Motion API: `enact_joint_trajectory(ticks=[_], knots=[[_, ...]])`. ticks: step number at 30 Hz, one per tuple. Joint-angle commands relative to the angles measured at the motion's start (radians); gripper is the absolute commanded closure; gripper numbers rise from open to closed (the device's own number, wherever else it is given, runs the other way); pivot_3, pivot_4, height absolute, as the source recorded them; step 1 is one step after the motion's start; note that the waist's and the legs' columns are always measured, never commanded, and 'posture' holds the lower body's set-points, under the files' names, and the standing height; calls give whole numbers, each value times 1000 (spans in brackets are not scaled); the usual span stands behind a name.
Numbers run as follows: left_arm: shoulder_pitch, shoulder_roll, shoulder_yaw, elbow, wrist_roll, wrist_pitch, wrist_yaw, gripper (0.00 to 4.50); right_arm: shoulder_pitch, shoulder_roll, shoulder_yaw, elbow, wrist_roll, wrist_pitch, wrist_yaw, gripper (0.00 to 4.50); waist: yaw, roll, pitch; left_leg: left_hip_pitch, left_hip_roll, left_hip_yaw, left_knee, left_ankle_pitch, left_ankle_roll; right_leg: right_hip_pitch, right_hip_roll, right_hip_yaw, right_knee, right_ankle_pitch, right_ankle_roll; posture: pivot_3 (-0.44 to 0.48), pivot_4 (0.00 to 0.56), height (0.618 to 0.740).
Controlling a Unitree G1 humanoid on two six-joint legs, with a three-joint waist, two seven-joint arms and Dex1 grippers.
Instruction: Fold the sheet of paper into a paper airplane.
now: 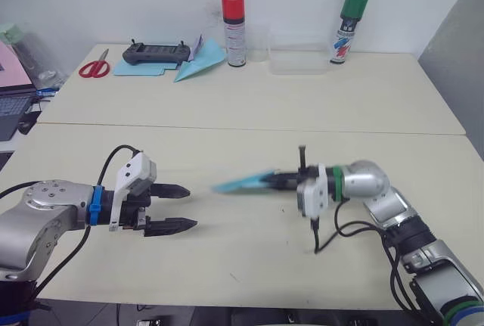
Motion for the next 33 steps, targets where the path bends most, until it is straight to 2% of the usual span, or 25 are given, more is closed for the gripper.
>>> enact_joint_trajectory(ticks=[1, 5, 6, 8, 12, 16, 20, 23, 29, 33], knots=[[51, -16, 31, -90, -38, 14, 31, 280, 70, -28, 13, 9, -19, -65, -38, 4469, 0, 0, 0, 0, 0, 0, 0, 0, 0, 0, 0, 0, 1, 0, 0, 0, 150, 740], [83, -28, 33, -108, -36, 8, 58, 280, 191, -80, 22, -156, 98, 108, 10, 4469, -1, 0, 0, 2, 0, -1, 1, 0, 0, 1, 1, 0, 6, -2, -3, 0, 150, 740], [78, -31, 26, -104, -35, 5, 62, 280, 219, -96, 27, -203, 139, 170, 33, 4302, -1, 0, 0, 3, 0, -1, 2, 0, 0, 0, 1, 1, 9, -3, -4, 0, 150, 740], [50, -47, -7, -95, -26, -7, 75, 280, 249, -115, 13, -265, 188, 249, 47, 3958, 0, 0, 0, 5, 0, -1, 3, 0, 0, 1, 1, 1, 14, -4, -5, 0, 150, 740], [-28, -89, -84, -55, 25, -44, 101, 280, 275, -171, -26, -341, 284, 347, 95, 2601, 2, 0, 0, 9, 1, -2, 3, 3, 1, 3, 2, 0, 16, -6, -4, 0, 150, 740], [-130, -166, -168, -6, 65, -63, 143, 280, 326, -273, -79, -442, 419, 483, 170, 2601, 12, 0, 0, 10, 0, -1, 5, 3, 1, 5, 2, 1, 15, -5, -2, 0, 150, 740], [-185, -242, -227, 49, 108, -97, 168, 1449, 314, -272, -138, -495, 472, 645, 131, 2574, 10, -1, 0, 9, 0, -1, 5, 3, 1, 4, 2, 1, 15, -5, -1, 0, 150, 740], [-188, -285, -277, 70, 147, -124, 184, 2421, 289, -205, -169, -500, 504, 830, 34, 2574, 5, -1, 0, 9, 1, -1, 4, 3, 1, 4, 3, 1, 15, -5, -2, 0, 150, 740], [-157, -312, -337, 95, 217, -175, 196, 4294, 274, -117, -216, -530, 537, 1057, -73, 2574, 8, -1, 0, 6, 0, -2, 4, 3, 1, 2, 2, 1, 15, -4, -2, 0, 150, 740], [-150, -347, -360, 128, 254, -208, 222, 4404, 288, -87, -229, -532, 523, 1105, -104, 2574, 12, -1, 0, 6, 0, -2, 4, 3, 1, 1, 2, 1, 15, -5, -2, 0, 150, 740]])
